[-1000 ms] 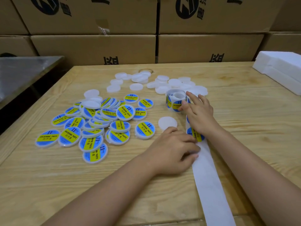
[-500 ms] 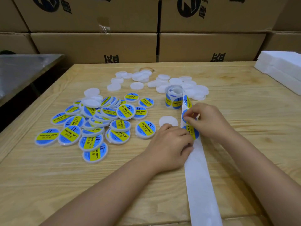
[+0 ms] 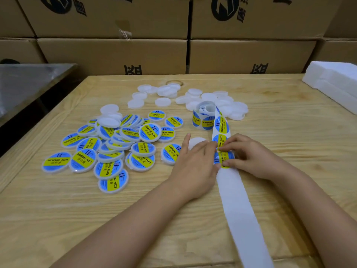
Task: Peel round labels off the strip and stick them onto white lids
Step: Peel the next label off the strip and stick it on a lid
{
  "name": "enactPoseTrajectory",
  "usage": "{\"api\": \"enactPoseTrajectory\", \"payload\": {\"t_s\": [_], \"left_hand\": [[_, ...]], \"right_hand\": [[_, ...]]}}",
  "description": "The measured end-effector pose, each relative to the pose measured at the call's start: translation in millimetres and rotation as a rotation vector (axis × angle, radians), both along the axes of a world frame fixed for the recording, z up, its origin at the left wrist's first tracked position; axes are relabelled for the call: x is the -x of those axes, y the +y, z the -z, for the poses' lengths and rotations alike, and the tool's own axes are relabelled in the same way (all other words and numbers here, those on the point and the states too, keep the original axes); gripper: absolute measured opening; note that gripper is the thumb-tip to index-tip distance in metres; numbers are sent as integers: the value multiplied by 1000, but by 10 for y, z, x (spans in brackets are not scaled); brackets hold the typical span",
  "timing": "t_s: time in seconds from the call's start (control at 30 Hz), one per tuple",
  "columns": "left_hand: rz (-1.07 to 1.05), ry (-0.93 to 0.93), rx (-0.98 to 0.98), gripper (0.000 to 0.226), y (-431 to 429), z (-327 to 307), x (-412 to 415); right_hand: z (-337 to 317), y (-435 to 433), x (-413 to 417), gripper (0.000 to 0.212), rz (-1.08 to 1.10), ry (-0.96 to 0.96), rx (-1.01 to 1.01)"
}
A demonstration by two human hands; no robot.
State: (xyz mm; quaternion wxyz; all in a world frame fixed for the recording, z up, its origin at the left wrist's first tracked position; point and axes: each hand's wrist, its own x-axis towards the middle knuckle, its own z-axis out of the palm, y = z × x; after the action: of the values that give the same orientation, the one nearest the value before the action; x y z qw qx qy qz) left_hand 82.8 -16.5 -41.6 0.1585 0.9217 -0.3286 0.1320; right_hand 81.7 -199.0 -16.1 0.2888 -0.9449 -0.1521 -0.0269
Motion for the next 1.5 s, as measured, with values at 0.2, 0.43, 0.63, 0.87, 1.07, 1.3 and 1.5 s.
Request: {"api": "enactPoseTrajectory", "payload": {"t_s": [0.2, 0.43, 0.63, 0.87, 1.07, 1.3, 1.5], "left_hand": [[-6, 59, 56, 45, 1, -28, -57], [38, 50, 65, 45, 13, -22, -59], [37, 47, 40, 50, 6, -10, -72], [16, 15, 66, 50, -11, -9, -73], [8, -5, 79, 44, -18, -34, -72], [11, 17, 81, 47, -8, -38, -57], [31, 77, 77, 60, 10, -46, -60]], "right_hand": [[-46, 57, 22, 24, 9, -57, 45], [-100, 118, -17, 7, 68, -41, 228], [-79, 96, -12, 27, 86, -28, 251], [-124, 77, 33, 27, 47, -6, 199], [-167, 127, 57, 12, 149, -27, 183], [-283, 166, 130, 9, 160, -22, 226], [-475, -62, 188, 10, 164, 190, -32]]}}
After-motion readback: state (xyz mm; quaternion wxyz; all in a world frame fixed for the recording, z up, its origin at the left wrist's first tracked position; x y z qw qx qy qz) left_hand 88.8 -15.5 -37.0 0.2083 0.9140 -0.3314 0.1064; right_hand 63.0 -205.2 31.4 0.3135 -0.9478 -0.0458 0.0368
